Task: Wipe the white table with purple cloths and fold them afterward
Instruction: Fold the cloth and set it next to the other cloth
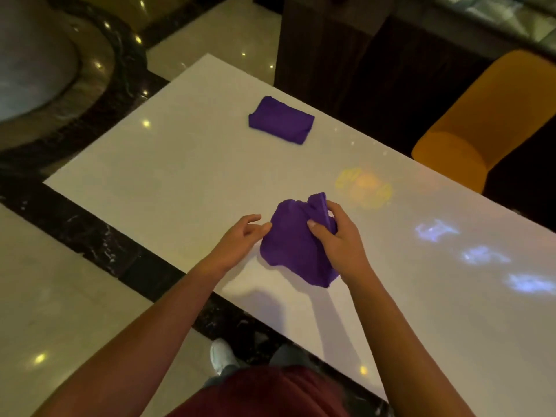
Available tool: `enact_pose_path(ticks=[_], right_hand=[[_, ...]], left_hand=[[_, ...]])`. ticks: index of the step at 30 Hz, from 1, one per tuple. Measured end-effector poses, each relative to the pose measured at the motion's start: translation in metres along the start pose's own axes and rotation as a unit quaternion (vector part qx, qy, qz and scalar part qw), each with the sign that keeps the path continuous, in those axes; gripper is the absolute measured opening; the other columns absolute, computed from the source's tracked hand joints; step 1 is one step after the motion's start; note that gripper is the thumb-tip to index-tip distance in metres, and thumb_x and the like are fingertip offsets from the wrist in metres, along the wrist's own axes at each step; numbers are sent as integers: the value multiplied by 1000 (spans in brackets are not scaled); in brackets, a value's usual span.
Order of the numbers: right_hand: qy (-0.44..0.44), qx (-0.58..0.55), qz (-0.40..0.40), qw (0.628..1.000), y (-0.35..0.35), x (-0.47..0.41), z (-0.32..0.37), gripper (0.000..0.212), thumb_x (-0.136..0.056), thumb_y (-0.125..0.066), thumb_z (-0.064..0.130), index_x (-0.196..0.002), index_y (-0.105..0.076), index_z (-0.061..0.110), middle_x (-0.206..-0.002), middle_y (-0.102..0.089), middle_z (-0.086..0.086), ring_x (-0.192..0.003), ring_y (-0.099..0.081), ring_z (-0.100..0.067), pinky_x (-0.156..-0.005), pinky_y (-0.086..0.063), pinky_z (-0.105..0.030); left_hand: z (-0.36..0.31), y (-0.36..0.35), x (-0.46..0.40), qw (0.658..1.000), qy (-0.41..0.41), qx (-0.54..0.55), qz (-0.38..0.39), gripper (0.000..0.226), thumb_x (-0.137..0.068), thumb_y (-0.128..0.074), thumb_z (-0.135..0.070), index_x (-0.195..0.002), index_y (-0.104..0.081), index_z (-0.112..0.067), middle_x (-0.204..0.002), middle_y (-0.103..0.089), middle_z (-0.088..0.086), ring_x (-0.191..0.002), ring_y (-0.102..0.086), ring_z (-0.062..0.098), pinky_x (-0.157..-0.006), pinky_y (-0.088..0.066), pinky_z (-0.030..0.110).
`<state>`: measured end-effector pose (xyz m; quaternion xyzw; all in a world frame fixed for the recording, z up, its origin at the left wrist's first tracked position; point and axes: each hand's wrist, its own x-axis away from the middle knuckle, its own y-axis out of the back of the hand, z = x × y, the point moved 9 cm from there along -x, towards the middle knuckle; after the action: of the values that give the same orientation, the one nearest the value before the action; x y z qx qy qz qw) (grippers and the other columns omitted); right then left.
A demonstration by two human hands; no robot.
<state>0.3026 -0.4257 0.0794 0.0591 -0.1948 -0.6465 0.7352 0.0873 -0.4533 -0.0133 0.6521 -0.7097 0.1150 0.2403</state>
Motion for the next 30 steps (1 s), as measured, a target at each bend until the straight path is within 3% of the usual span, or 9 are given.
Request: enact_pose_path(ticks=[2,5,10,14,16,17,20,24,30], right_hand=[[-3,-99,-2,995,-21,-4,31,32,-96,-73,34,-125,-66,42,-114,-75,16,-103,-73,-10,-82,-62,-29],[-5,-209,-8,978,-49,-16,63,28,-89,-77,39,-115,-72,47,-119,-76,7,-110,-74,-20,-88,-64,-42],[3,-306,-19,952,-85,-57,76,44,-85,-82,40,-127,-69,41,-128,-74,2,-116,-72,-24,-85,-63,-37],[20,-213,-66,975,-97,-98,68,75,-95,-78,39,-150,-33,64,-160,-43,24,-137,-56,-10,-100,-61,-41],[51,-163,-38,985,-109,-116,72,69,-100,-71,38,-150,-32,66,-144,-40,51,-131,-50,14,-97,-59,-23],[62,-139,-3,988,-119,-125,75,59,-102,-68,36,-147,-40,63,-136,-44,54,-128,-50,17,-94,-57,-15],[51,-88,80,992,-139,-145,74,40,-104,-66,31,-138,-59,51,-139,-57,26,-129,-56,-7,-91,-58,-20],[23,-32,78,996,-144,-171,78,61,-98,-74,32,-152,-47,43,-149,-47,16,-129,-51,-8,-93,-52,-22],[-5,57,47,997,-174,-222,90,81,-98,-74,25,-163,-28,38,-167,-36,8,-148,-40,-18,-105,-42,-28]], left_hand=[[-21,42,6,998,-24,41,-38,75,-86,-65,-71,-147,-49,-32,-133,-60,-12,-125,-59,7,-95,-44,20],[-46,85,10,989,-34,137,-38,83,-74,-68,-75,-141,-58,-27,-134,-67,-4,-111,-69,4,-90,-51,18],[-73,112,4,973,-29,222,47,43,-84,-79,-55,-117,-78,-27,-122,-77,4,-110,-75,20,-81,-60,27],[-86,150,-22,974,-46,220,-24,57,-91,-80,-27,-141,-54,-38,-124,-74,-1,-111,-73,21,-84,-63,37],[-98,166,-37,979,-66,190,-29,69,-95,-74,-20,-147,-42,-53,-127,-72,-5,-115,-71,19,-87,-63,40],[-104,173,-45,980,-75,180,-27,69,-98,-70,-16,-146,-41,-57,-130,-70,-5,-118,-70,20,-89,-63,41],[-117,188,-67,985,-86,150,-10,53,-103,-59,-4,-135,-61,-46,-138,-63,-7,-124,-65,18,-95,-60,38],[-122,204,-103,993,-98,54,23,41,-104,-53,-1,-103,-81,-31,-119,-74,-11,-115,-67,11,-90,-55,25],[-131,245,-165,994,-106,-30,0,24,-100,-67,-32,-119,-75,-45,-128,-67,-16,-118,-64,6,-96,-58,29]])
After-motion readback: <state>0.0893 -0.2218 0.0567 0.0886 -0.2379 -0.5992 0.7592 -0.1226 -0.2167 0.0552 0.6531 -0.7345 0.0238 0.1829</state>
